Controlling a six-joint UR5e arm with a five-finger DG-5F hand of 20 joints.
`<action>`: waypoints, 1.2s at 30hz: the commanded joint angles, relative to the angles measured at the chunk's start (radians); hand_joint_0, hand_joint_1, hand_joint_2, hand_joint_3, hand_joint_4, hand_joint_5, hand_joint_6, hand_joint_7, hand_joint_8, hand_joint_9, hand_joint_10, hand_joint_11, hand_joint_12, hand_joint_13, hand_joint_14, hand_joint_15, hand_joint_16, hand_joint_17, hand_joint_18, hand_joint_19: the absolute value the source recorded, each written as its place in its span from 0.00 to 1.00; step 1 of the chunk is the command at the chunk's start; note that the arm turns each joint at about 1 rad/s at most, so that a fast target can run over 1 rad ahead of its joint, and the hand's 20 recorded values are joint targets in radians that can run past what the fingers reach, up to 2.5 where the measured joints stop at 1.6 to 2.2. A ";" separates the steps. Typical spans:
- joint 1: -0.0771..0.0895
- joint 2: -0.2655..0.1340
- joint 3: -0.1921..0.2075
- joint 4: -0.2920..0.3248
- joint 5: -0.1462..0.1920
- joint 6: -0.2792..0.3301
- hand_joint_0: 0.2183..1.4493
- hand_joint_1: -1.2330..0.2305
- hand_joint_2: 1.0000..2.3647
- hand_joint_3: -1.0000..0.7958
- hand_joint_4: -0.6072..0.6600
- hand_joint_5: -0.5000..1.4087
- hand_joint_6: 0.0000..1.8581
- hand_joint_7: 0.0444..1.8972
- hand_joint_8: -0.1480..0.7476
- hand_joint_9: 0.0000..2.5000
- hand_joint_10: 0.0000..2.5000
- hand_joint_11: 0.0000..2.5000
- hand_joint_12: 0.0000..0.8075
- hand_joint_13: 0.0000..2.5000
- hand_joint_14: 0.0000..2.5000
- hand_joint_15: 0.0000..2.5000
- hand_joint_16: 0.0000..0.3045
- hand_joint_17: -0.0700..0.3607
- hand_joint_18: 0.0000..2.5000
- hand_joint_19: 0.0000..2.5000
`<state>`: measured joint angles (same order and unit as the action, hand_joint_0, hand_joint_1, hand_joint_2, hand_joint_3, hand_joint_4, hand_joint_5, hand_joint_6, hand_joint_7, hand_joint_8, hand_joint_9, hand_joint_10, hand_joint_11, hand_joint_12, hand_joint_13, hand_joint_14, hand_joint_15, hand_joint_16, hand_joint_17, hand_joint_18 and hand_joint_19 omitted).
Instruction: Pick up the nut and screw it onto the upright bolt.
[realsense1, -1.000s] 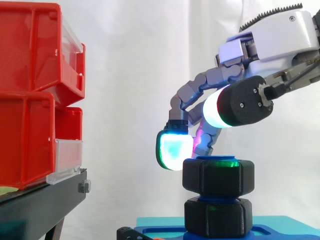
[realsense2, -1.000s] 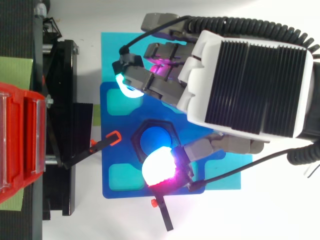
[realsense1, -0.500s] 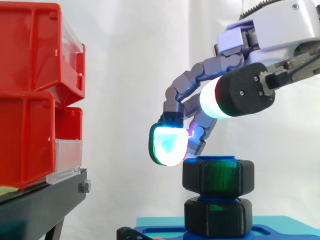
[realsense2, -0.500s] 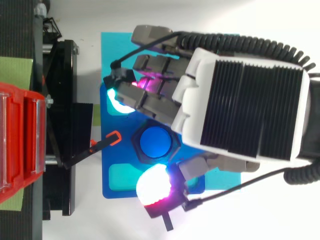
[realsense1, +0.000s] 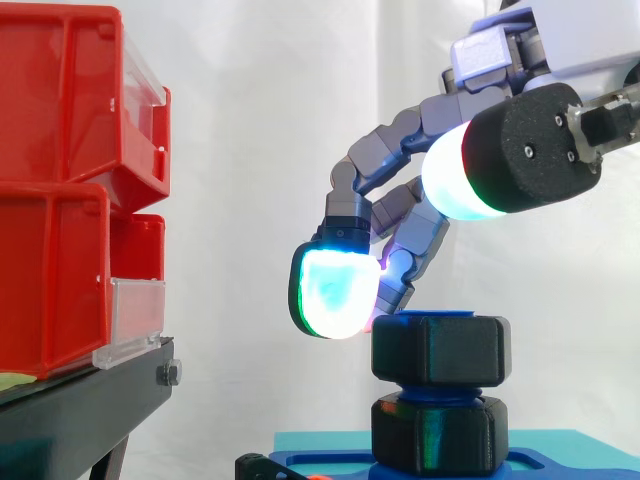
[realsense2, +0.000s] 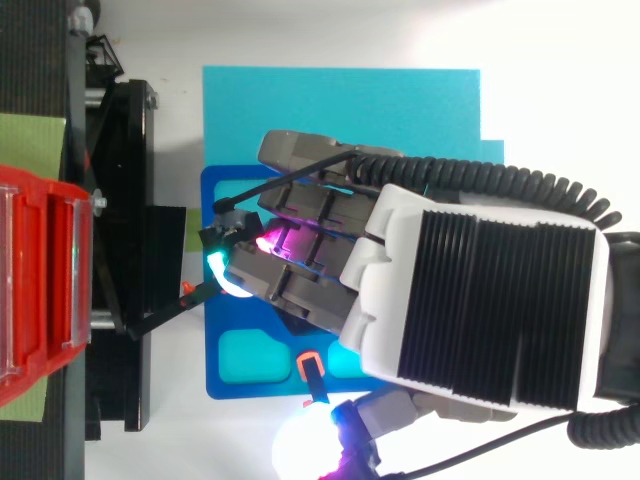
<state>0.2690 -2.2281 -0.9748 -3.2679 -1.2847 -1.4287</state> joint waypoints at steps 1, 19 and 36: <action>0.001 0.001 -0.001 -0.001 0.001 0.001 0.21 0.70 0.00 0.28 0.75 0.22 0.27 0.52 0.44 0.32 0.00 0.00 0.31 0.27 0.00 0.00 0.08 0.29 0.13 0.00; -0.027 -0.001 -0.001 -0.042 -0.011 0.001 0.22 0.68 0.00 0.28 0.67 0.25 0.27 0.72 0.49 0.39 0.00 0.00 0.28 0.33 0.00 0.00 0.07 0.27 0.18 0.00; -0.057 0.001 0.001 -0.062 -0.041 -0.002 0.25 0.64 0.00 0.28 0.60 0.26 0.32 0.73 0.52 0.55 0.00 0.03 0.23 0.45 0.00 0.00 0.05 0.24 0.36 0.05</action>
<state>0.2137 -2.2276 -0.9755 -3.3317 -1.3219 -1.4311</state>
